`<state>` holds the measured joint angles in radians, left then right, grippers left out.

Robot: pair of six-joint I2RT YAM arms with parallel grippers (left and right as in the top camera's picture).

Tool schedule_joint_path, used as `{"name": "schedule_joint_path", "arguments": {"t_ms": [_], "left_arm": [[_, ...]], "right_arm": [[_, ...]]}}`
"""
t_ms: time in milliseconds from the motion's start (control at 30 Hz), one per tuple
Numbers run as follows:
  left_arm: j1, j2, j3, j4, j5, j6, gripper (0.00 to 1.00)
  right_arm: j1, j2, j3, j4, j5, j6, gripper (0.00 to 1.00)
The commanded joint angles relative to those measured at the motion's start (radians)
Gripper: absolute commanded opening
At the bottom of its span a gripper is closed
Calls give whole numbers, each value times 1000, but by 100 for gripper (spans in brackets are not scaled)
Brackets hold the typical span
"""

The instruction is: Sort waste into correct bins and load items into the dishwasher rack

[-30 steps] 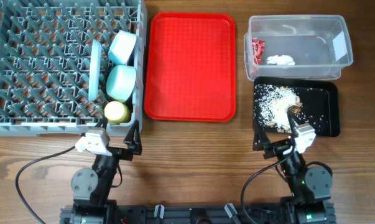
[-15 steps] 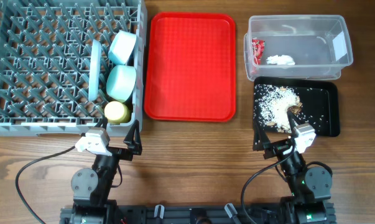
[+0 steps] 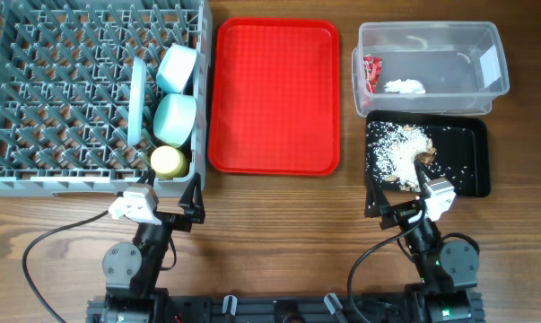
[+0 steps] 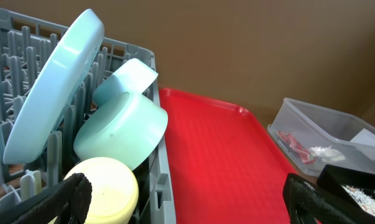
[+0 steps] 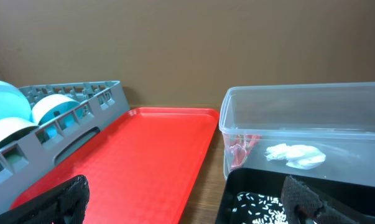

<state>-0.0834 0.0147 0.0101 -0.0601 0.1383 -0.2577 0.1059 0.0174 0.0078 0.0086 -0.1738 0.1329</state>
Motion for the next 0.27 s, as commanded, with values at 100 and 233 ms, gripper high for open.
{"name": "schedule_joint_path", "arguments": {"t_ms": [100, 233], "left_arm": [[-6, -5, -5, -5, -10, -12, 100], [-6, -5, -5, -5, -10, -12, 100]], "right_arm": [[-2, -10, -3, 3, 21, -9, 100], [-2, -10, -3, 3, 21, -9, 100]]}}
